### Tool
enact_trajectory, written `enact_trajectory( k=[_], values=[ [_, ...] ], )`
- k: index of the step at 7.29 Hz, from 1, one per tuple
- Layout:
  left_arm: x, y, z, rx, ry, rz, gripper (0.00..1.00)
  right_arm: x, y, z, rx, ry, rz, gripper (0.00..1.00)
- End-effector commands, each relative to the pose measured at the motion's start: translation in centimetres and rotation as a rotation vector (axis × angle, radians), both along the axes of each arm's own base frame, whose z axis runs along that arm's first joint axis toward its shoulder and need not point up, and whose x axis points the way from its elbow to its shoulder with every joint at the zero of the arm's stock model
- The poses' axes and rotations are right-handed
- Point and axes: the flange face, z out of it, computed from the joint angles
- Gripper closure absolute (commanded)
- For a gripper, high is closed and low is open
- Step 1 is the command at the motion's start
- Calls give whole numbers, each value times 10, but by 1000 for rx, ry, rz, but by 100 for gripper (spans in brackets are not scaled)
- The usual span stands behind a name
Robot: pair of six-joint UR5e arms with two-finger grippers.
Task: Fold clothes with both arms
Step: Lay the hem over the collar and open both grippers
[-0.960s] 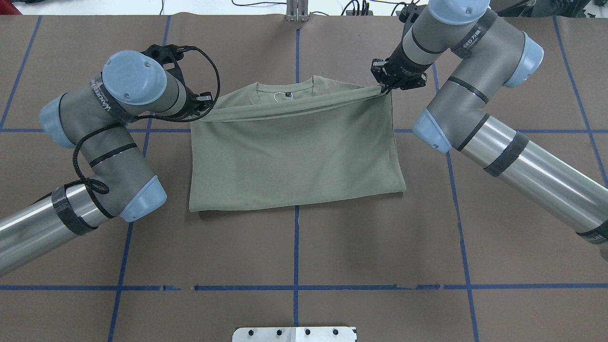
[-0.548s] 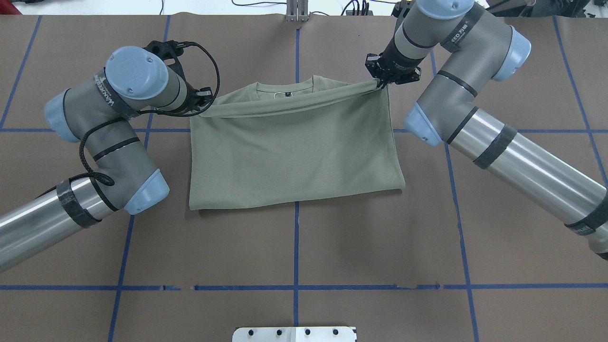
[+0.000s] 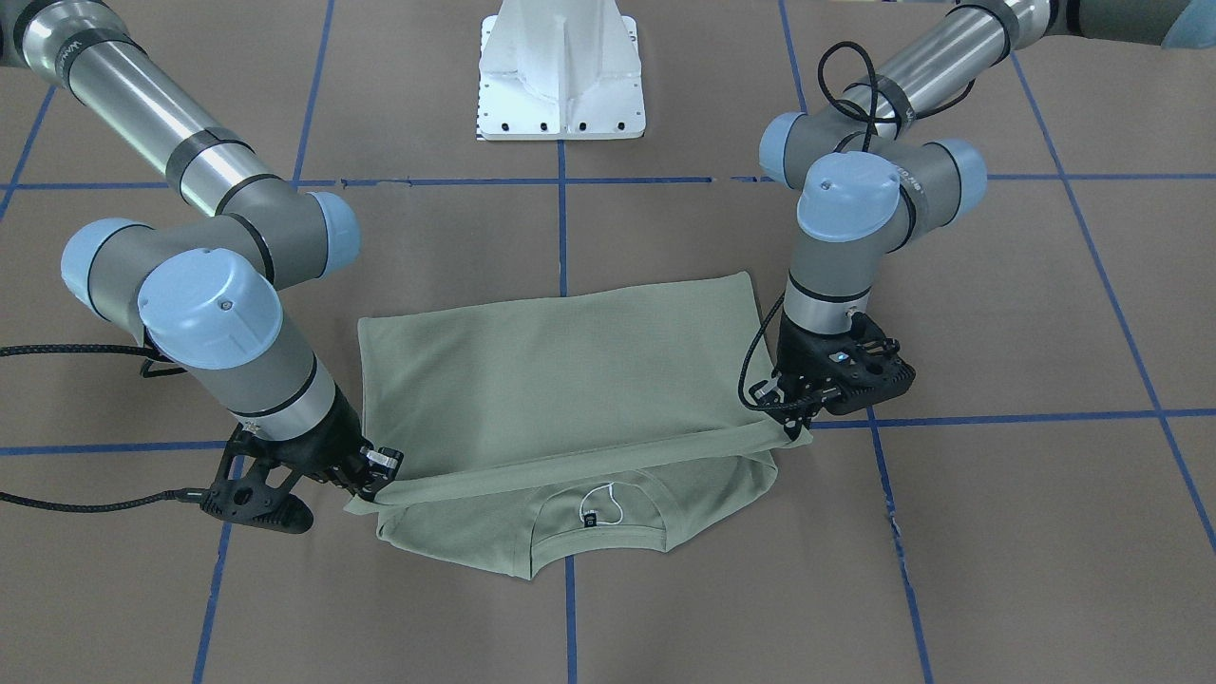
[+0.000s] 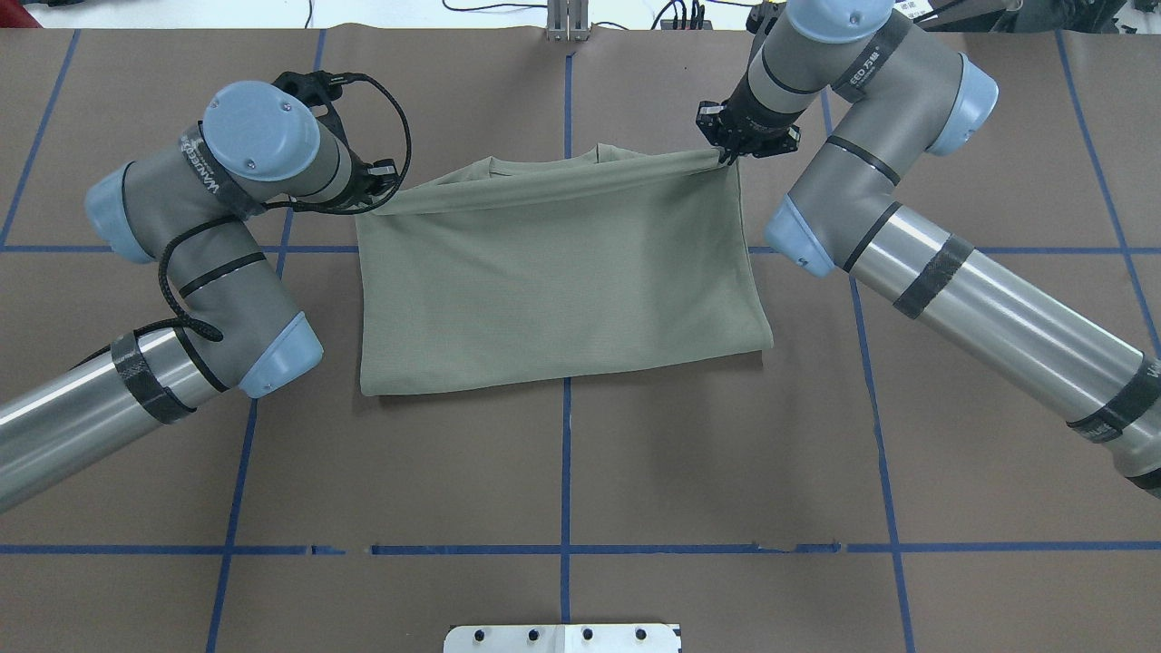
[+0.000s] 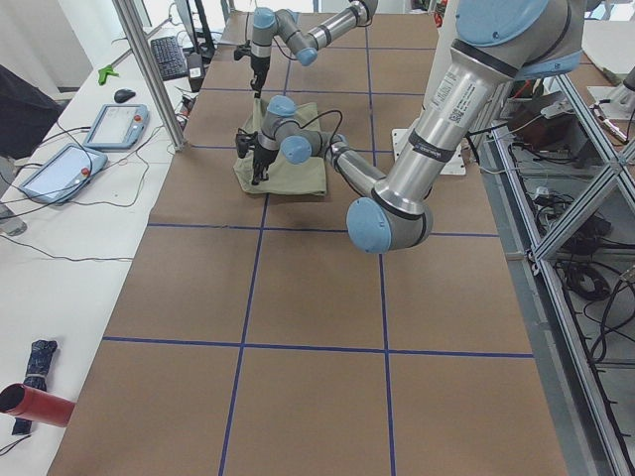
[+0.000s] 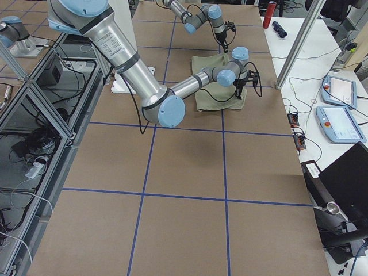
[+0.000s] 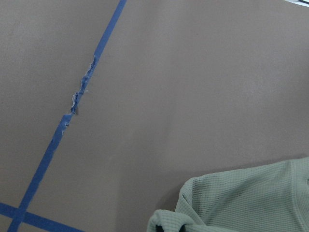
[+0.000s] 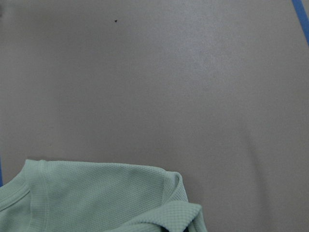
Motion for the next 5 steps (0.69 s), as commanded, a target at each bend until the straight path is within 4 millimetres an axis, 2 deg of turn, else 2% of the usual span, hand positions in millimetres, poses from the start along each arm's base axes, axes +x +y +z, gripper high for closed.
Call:
enact_trajectory(
  k=[1, 3, 4, 5],
  values=[
    [10, -11, -9, -1, -2, -6, 100, 0, -1, 0, 2, 2, 4, 100],
    [14, -12, -15, 5, 3, -2, 100, 0, 0, -7, 8, -9, 5, 100],
    [15, -11, -14, 4, 2, -1, 90, 0, 0, -8, 8, -11, 5, 75],
    [14, -11, -12, 4, -2, 1, 41, -3, 2, -7, 14, -8, -3, 1]
  ],
)
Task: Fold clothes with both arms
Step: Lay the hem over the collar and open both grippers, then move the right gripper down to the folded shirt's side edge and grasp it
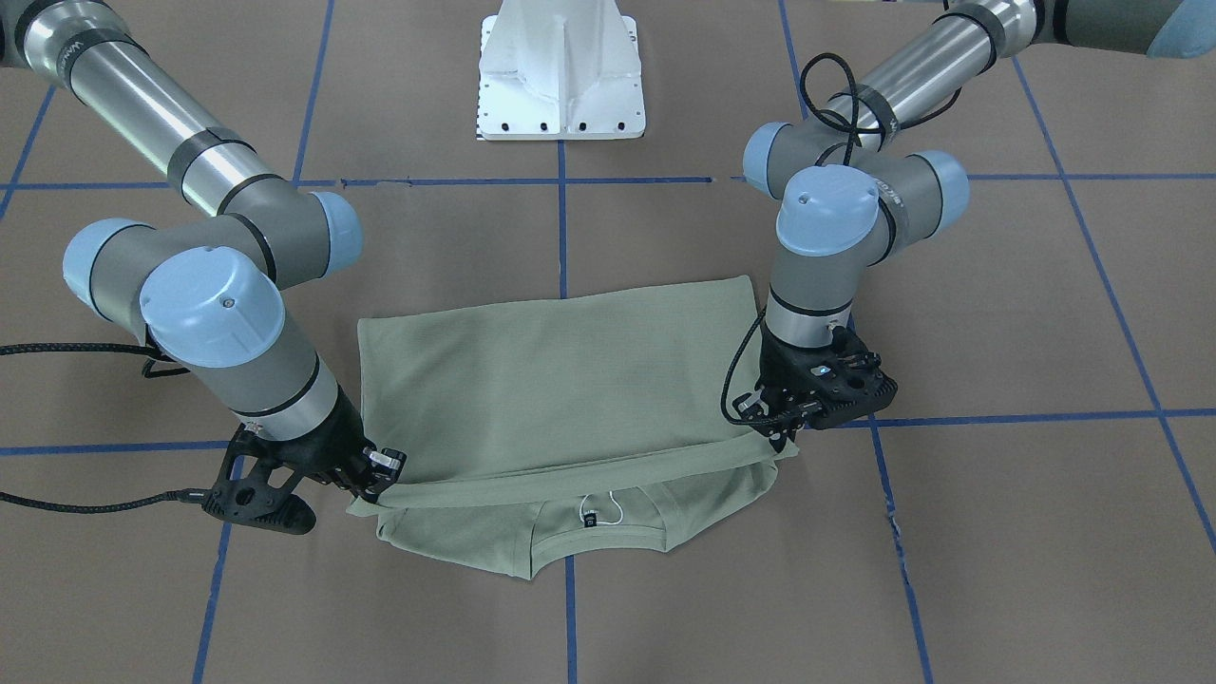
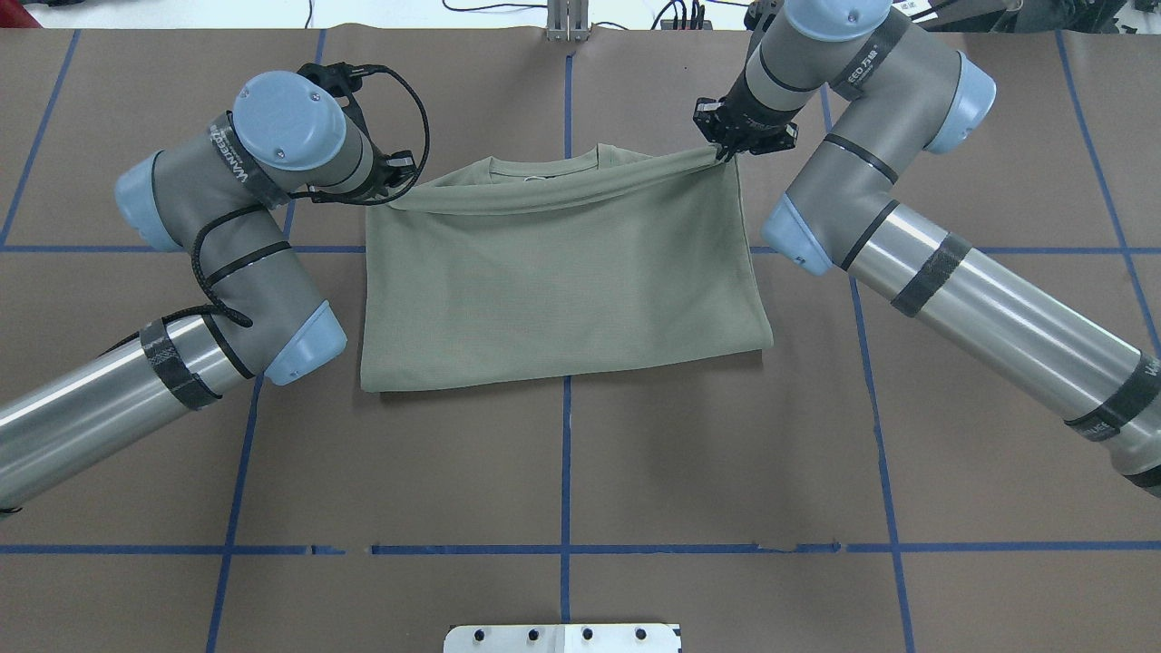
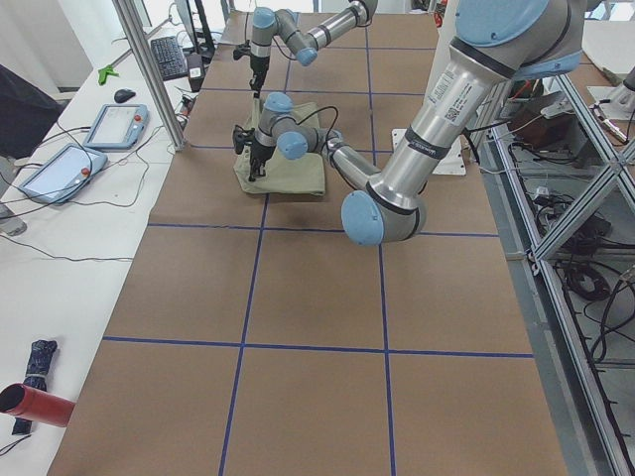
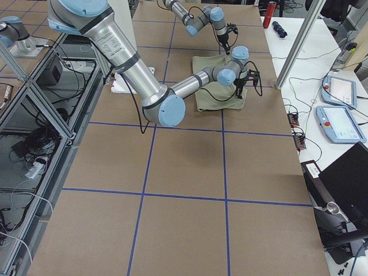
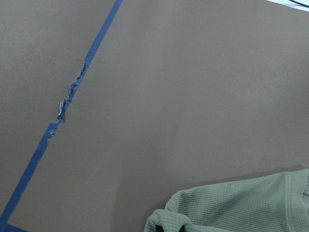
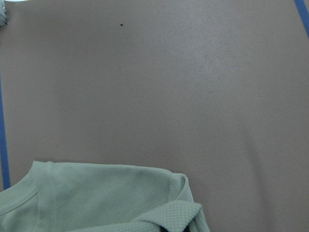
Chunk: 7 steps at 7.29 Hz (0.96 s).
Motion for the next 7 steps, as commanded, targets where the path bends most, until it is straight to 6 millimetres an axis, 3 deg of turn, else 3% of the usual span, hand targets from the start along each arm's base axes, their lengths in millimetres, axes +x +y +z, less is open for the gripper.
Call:
enact_trajectory(
  k=[1, 3, 4, 6, 7],
  values=[
    [-2, 0, 3, 4, -9, 7, 0, -2, 2, 2, 5, 5, -10, 0],
    [-17, -7, -3, 31, -17, 18, 0, 8, 7, -3, 57, -5, -49, 0],
    [-24, -6, -11, 44, -5, 16, 0, 17, 24, 4, 61, -19, -56, 0],
    [-35, 6, -35, 59, 13, 14, 0, 19, 98, 23, 66, -49, -117, 0],
    [-39, 9, -37, 51, 16, 9, 0, 8, 134, 48, 39, -29, -129, 0]
  ],
)
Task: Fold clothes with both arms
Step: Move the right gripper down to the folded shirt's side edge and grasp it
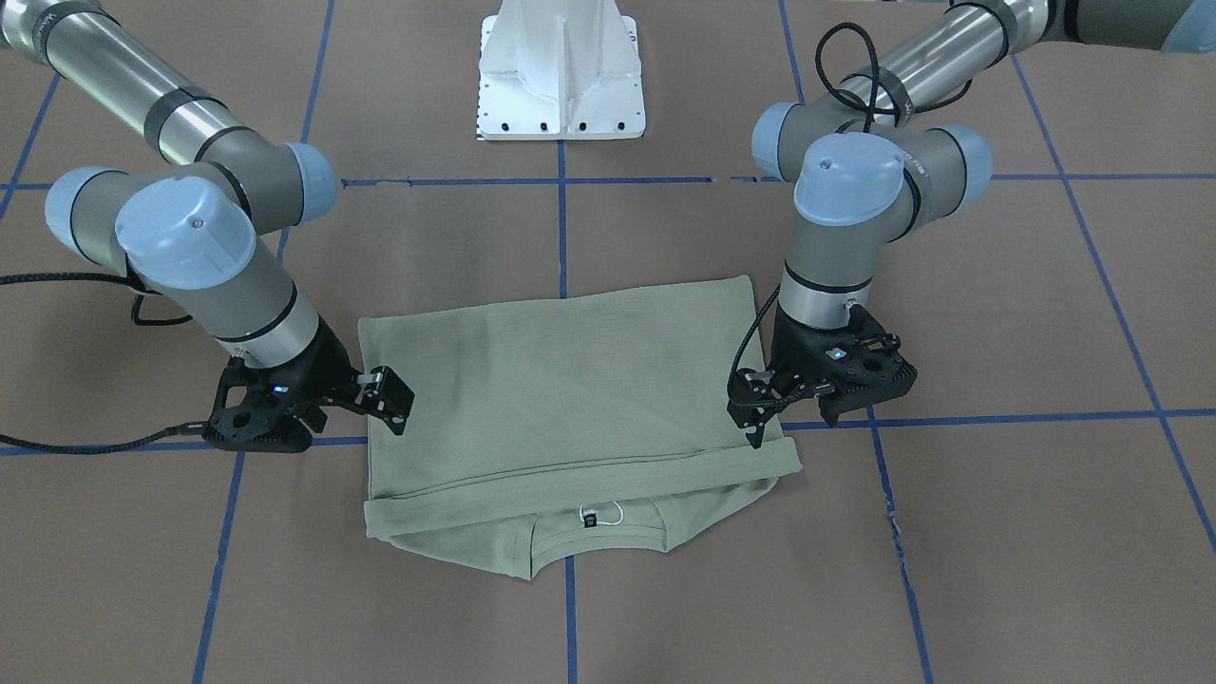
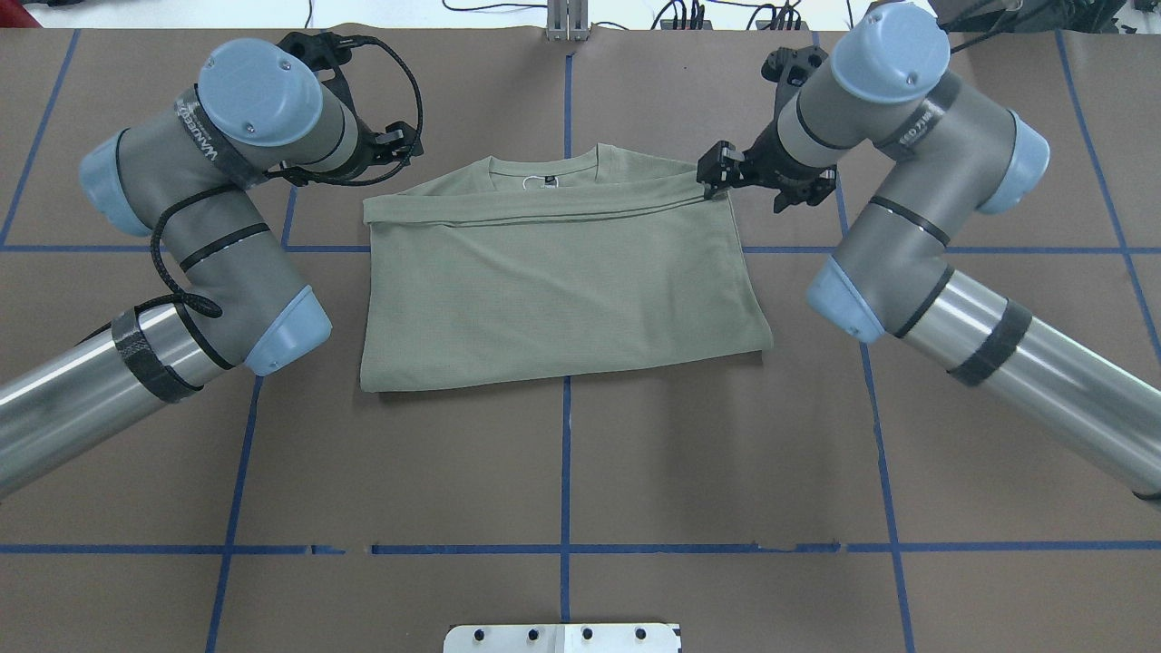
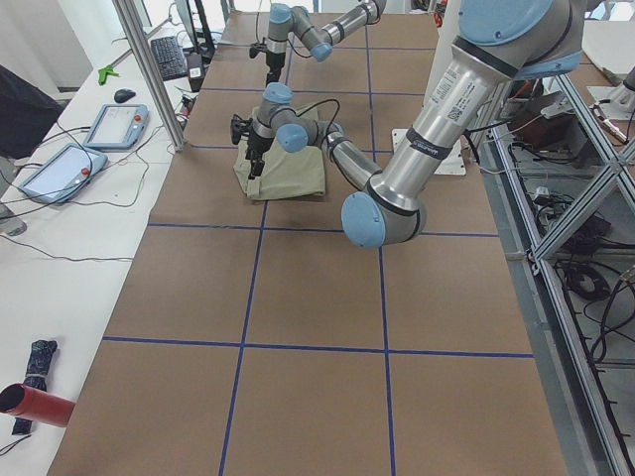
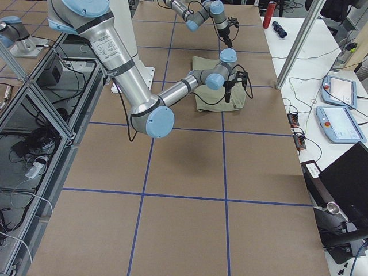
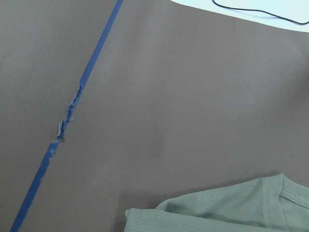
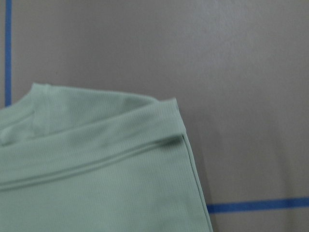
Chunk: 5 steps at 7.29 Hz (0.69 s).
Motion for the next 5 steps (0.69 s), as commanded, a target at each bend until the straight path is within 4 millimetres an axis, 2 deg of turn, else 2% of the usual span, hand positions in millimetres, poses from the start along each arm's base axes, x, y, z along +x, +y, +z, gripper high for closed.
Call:
enact_trajectory(
  k=[1, 2, 4, 5],
  values=[
    [-7, 10, -9, -1, 13, -5, 0, -15, 74, 36, -23, 31, -30, 0],
    [-7, 16, -15, -8, 33, -15, 0, -20, 96, 58, -56, 51, -38, 0],
    [-6, 19, -18, -6, 41, -14, 0, -43, 115, 65, -47, 75, -66, 1],
    [-6, 19, -17, -6, 41, -14, 0, -46, 117, 64, -47, 77, -71, 4]
  ],
)
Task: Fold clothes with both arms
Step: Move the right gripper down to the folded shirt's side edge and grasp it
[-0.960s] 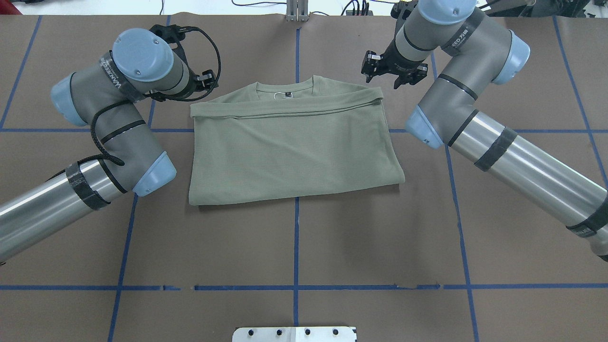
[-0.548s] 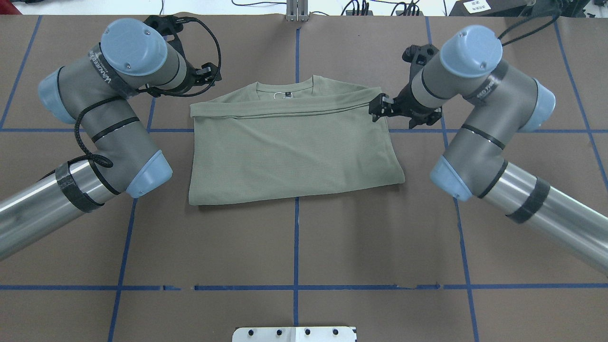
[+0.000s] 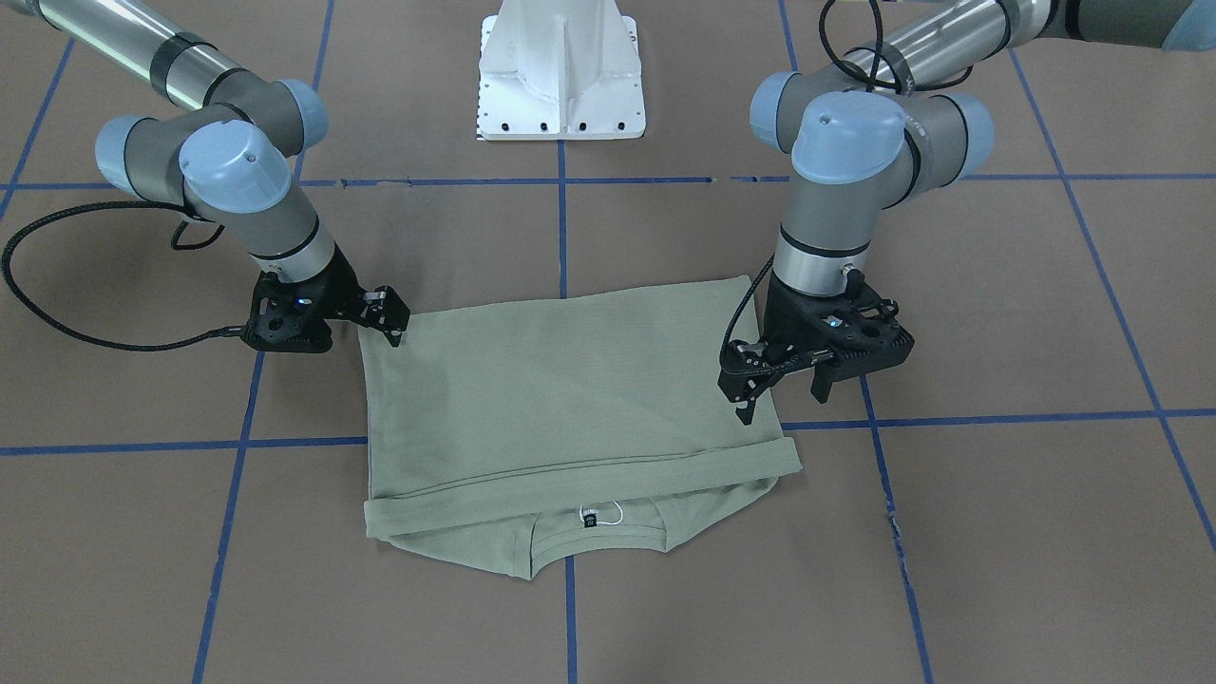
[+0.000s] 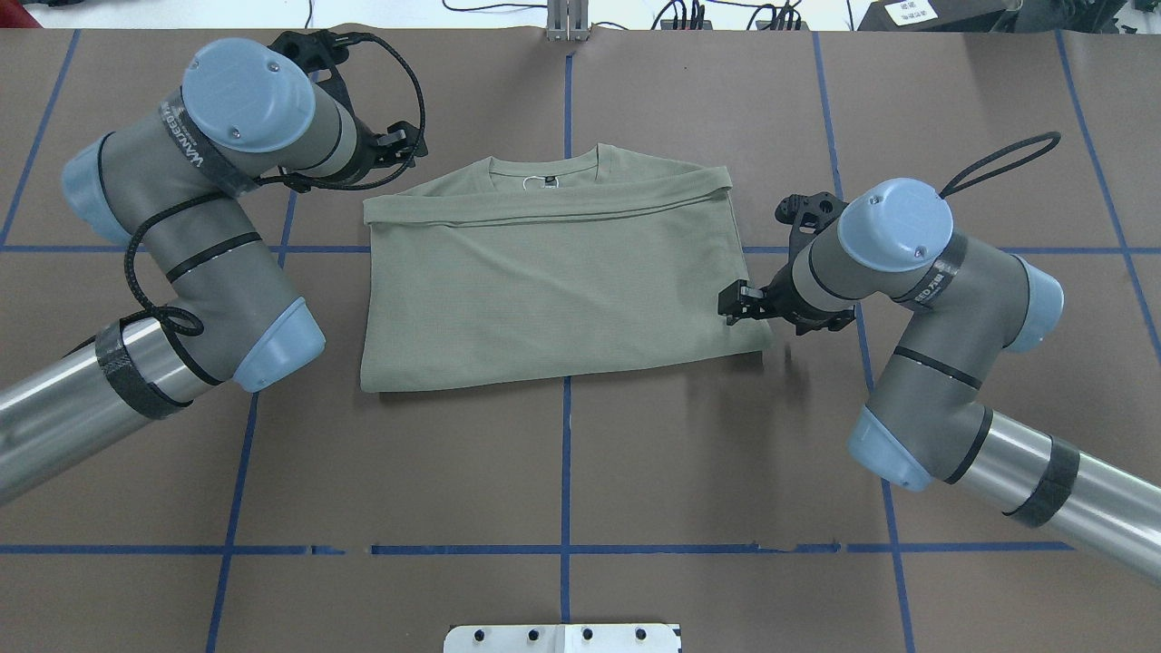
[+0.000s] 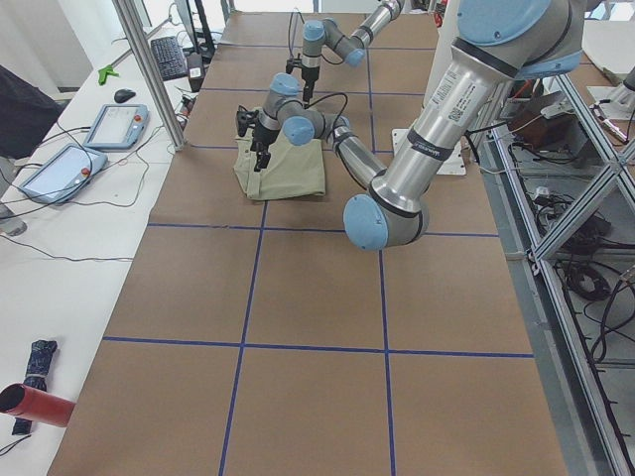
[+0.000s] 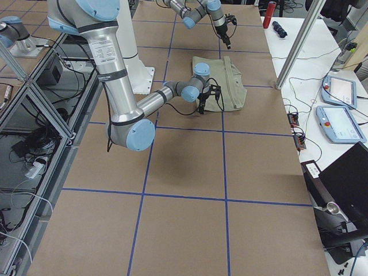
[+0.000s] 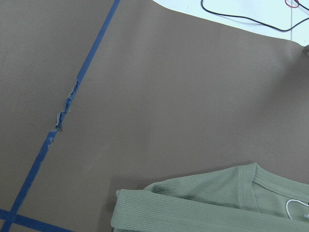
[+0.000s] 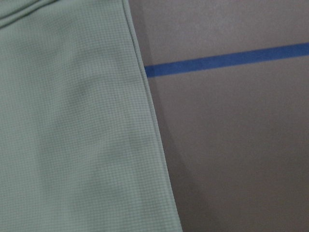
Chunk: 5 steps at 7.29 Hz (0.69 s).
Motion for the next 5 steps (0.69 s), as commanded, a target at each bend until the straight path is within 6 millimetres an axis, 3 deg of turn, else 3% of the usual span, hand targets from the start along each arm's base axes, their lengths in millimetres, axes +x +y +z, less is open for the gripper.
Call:
enact_trajectory(
  k=[1, 2, 3, 4, 5],
  values=[
    [0, 1, 0, 0, 0, 0, 0, -9, 8, 1, -1, 5, -13, 15],
    [0, 1, 0, 1, 1, 1, 0, -12, 10, 1, 0, 5, -19, 32],
    [0, 1, 0, 0, 2, 0, 0, -10, 11, -4, 1, -6, -25, 76],
    [0, 1, -1, 2, 2, -1, 0, -10, 12, -4, 3, -10, -34, 100],
    [0, 1, -2, 2, 4, 0, 0, -10, 14, -9, -5, -23, -49, 100]
  ],
)
